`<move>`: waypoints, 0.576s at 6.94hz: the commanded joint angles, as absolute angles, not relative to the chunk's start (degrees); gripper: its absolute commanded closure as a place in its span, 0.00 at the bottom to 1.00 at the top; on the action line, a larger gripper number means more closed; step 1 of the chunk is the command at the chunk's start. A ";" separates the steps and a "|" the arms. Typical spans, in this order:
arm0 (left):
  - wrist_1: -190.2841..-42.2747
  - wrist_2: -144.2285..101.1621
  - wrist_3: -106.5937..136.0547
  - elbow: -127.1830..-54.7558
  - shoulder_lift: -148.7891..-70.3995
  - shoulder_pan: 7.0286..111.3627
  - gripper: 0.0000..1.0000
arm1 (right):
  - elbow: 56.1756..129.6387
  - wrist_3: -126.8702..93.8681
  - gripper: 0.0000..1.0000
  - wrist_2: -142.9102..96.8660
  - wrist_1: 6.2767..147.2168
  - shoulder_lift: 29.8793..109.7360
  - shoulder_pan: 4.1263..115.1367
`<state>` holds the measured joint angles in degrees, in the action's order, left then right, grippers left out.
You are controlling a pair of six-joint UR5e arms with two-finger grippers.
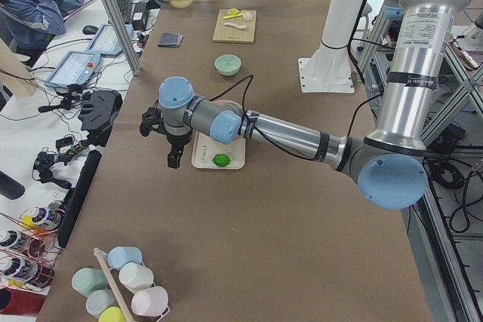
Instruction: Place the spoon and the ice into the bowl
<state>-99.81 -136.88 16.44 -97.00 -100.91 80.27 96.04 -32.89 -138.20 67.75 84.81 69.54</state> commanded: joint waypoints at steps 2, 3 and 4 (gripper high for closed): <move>-106.68 -136.32 18.20 -97.12 -103.97 72.96 0.02 | 96.24 -47.48 0.00 -131.16 66.62 79.73 59.36; -108.70 -133.97 19.50 -97.47 -104.15 72.86 0.02 | 96.33 -54.25 0.02 -127.22 66.53 77.98 54.98; -108.72 -133.86 21.95 -97.38 -105.37 71.03 0.02 | 96.15 -56.23 0.08 -124.83 66.62 77.44 52.76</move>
